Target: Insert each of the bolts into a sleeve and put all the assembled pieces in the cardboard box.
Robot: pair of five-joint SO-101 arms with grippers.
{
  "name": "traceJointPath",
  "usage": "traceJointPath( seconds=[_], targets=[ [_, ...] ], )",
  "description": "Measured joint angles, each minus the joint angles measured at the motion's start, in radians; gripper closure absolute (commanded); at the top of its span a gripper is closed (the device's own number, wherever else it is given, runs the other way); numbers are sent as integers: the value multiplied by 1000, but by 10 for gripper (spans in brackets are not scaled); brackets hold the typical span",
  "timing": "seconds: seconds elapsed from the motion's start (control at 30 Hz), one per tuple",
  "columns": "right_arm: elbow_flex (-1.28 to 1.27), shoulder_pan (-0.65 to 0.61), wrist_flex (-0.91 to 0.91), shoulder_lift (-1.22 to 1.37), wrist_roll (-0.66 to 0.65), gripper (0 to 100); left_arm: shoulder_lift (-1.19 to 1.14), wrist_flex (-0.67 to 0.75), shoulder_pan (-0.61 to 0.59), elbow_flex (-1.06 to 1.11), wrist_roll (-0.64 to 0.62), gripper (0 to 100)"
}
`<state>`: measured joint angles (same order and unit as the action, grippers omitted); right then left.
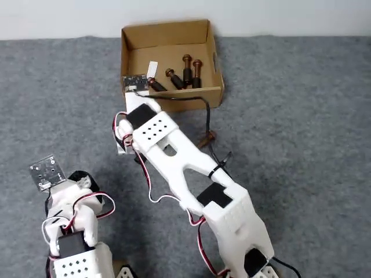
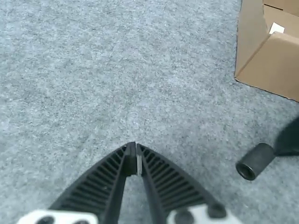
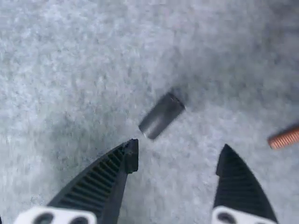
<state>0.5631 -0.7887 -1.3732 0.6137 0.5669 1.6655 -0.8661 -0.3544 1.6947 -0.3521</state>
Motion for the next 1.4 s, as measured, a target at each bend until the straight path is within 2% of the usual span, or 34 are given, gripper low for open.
traceJointPath(
  seconds=[0.27,1.17,1.23,1.33,1.4],
  targets=[
    [0,0,140,71,0,823,0,0,0,0,0,995],
    [2,0,83,181,38,829,0,0,0,0,0,995],
    [2,0,91,183,38,873,0,0,0,0,0,995],
    [2,6,91,184,38,998,0,0,0,0,0,995],
    [0,12,89,184,38,963,0,0,0,0,0,995]
  ],
)
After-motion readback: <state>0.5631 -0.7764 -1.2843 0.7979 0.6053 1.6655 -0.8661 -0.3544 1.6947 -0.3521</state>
